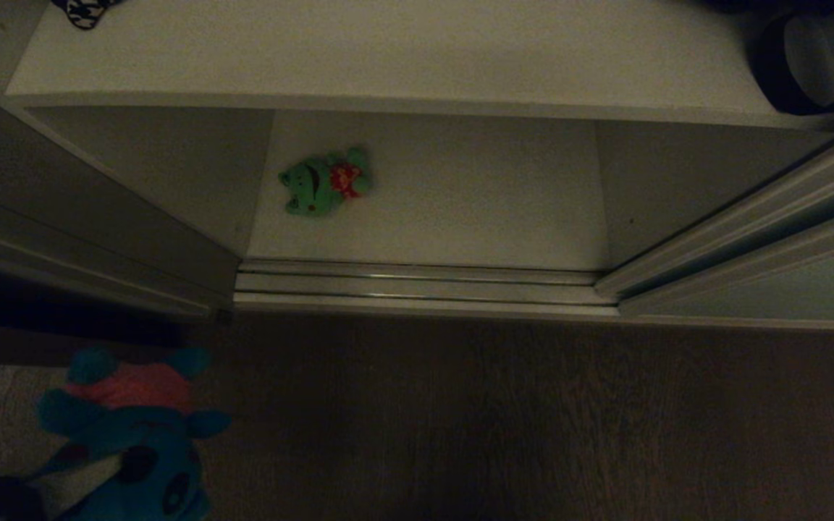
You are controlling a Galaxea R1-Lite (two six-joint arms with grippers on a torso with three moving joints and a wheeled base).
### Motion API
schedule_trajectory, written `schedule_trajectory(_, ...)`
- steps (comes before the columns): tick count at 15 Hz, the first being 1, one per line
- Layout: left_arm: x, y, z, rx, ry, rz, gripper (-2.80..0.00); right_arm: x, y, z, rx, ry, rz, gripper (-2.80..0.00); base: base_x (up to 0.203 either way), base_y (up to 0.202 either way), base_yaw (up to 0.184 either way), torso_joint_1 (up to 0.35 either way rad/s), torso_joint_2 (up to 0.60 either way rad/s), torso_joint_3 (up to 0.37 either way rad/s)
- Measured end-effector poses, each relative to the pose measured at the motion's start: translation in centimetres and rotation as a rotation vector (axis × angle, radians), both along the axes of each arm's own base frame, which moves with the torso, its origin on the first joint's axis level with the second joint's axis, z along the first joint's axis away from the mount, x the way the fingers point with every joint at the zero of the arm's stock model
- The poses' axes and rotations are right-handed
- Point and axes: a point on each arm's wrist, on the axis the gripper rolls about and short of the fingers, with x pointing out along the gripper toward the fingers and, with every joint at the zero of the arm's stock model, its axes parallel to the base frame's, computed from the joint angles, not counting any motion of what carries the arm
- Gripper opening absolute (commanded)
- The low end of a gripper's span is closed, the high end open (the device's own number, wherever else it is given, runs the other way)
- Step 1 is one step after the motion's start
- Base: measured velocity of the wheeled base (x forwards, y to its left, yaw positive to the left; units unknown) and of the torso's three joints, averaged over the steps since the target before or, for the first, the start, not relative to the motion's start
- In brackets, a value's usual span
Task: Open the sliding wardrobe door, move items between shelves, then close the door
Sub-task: Place the blue doll on the lower shelf
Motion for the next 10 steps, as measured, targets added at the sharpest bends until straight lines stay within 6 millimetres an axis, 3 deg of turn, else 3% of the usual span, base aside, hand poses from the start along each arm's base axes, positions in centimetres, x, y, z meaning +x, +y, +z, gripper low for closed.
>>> schedule_trajectory(5,9.6,-2.1,-1.9,-0.025,0.189,-0.158,-2.80,0.0,0.0,0.0,0.000,0.000,0.000,-2.80,0.000,0.000,0.000,0.000,0.00,0.000)
schedule_trajectory(10,17.7,-5.8,-2.7,-0.030,0.162,-0.263,-2.80,0.0,0.0,0.0,0.000,0.000,-0.001,-2.80,0.000,0.000,0.000,0.000,0.00,0.000)
